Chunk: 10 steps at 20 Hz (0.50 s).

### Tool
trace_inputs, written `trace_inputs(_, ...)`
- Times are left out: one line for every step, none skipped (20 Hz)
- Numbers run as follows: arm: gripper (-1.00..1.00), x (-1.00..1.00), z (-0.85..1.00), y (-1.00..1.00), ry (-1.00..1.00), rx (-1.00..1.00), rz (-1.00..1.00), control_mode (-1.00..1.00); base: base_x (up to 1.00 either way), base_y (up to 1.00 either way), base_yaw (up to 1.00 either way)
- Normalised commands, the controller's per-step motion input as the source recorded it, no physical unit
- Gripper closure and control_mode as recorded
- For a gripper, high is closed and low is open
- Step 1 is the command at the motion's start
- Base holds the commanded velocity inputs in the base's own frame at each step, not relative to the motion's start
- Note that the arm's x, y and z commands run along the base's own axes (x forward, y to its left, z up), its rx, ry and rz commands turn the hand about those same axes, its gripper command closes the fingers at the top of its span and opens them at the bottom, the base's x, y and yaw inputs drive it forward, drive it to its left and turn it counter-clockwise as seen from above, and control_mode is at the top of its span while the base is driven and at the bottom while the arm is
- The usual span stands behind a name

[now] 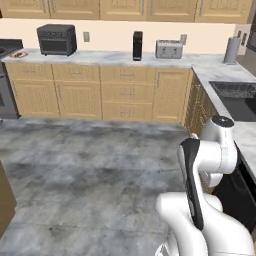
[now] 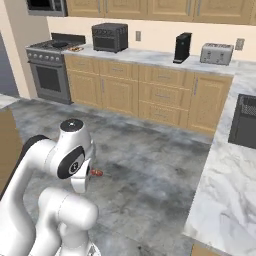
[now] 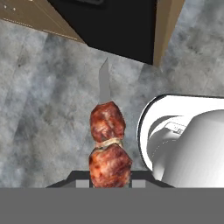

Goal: Place the cold items (broccoli and cucumber) from the fridge in one tupperware on the dining counter. Place the warm items (kebab skewer and hot dog) in the stove area in another tupperware.

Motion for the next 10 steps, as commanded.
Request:
trace_inputs(1.0,0.0,0.0,0.0,0.0,0.0,0.0,1.0,-1.0,0.91,-0.22)
trace_inputs(1.0,0.0,0.0,0.0,0.0,0.0,0.0,1.0,-1.0,0.94,-0.22)
trace_inputs(1.0,0.0,0.0,0.0,0.0,0.0,0.0,1.0,-1.0,0.89,-0.21)
trace_inputs(1.0,0.0,0.0,0.0,0.0,0.0,0.0,1.0,-1.0,0.89,-0.18)
trace_inputs(1.0,0.0,0.0,0.0,0.0,0.0,0.0,1.0,-1.0,0.86,-0.17)
trace_inputs(1.0,0.0,0.0,0.0,0.0,0.0,0.0,1.0,-1.0,0.83,-0.16)
trace_inputs(1.0,0.0,0.0,0.0,0.0,0.0,0.0,1.0,-1.0,0.73,-0.14)
trace_inputs(1.0,0.0,0.0,0.0,0.0,0.0,0.0,1.0,-1.0,0.58,-0.08)
trace_inputs(1.0,0.0,0.0,0.0,0.0,0.0,0.0,1.0,-1.0,0.45,-0.05)
trace_inputs(1.0,0.0,0.0,0.0,0.0,0.0,0.0,1.0,-1.0,0.34,0.0)
